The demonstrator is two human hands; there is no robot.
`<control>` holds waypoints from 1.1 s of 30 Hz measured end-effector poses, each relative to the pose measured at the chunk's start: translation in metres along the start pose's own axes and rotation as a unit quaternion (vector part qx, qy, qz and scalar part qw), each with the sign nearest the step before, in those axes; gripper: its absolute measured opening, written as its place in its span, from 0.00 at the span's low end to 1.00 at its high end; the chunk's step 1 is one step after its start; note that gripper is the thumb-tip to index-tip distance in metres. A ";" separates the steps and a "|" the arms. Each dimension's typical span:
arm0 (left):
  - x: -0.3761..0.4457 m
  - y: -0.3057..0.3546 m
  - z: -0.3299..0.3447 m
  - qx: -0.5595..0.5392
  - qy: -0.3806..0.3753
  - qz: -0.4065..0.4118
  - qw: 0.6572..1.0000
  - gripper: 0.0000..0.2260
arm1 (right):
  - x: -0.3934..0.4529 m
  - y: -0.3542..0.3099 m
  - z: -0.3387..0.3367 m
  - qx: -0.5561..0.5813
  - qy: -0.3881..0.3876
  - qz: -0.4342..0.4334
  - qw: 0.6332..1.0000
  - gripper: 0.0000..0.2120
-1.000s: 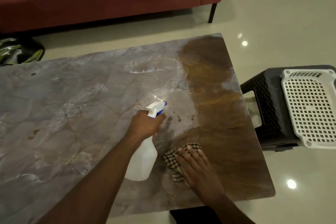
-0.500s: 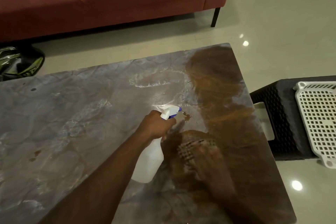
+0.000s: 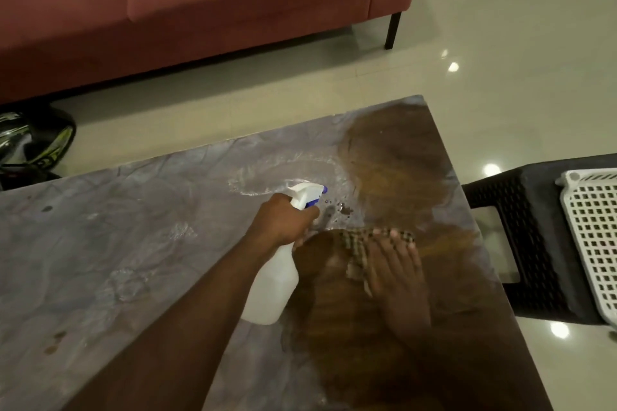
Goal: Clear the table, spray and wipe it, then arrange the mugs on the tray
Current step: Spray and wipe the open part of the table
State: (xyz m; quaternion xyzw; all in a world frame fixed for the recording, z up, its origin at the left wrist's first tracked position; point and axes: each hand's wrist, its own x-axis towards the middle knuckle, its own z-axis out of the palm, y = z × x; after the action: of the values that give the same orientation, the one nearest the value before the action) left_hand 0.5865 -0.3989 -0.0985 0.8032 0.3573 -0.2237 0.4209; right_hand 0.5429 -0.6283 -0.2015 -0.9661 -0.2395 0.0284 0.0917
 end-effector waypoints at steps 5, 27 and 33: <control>0.024 0.006 -0.012 -0.041 0.012 0.019 0.999 0.10 | 0.098 -0.096 0.004 0.040 0.029 0.172 0.984 0.27; 0.072 0.019 -0.056 -0.071 0.034 0.030 0.996 0.16 | 0.206 0.010 0.018 -0.028 0.059 -0.084 0.994 0.23; 0.084 0.022 -0.040 -0.074 0.041 0.037 0.996 0.17 | 0.251 -0.052 0.023 0.014 0.084 -0.001 0.996 0.23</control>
State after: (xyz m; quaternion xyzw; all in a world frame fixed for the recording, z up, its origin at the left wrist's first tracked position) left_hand 0.6597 -0.3420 -0.1208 0.7910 0.3601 -0.1483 0.4719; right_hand 0.7383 -0.4620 -0.2164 -0.9635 -0.2310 -0.0498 0.1254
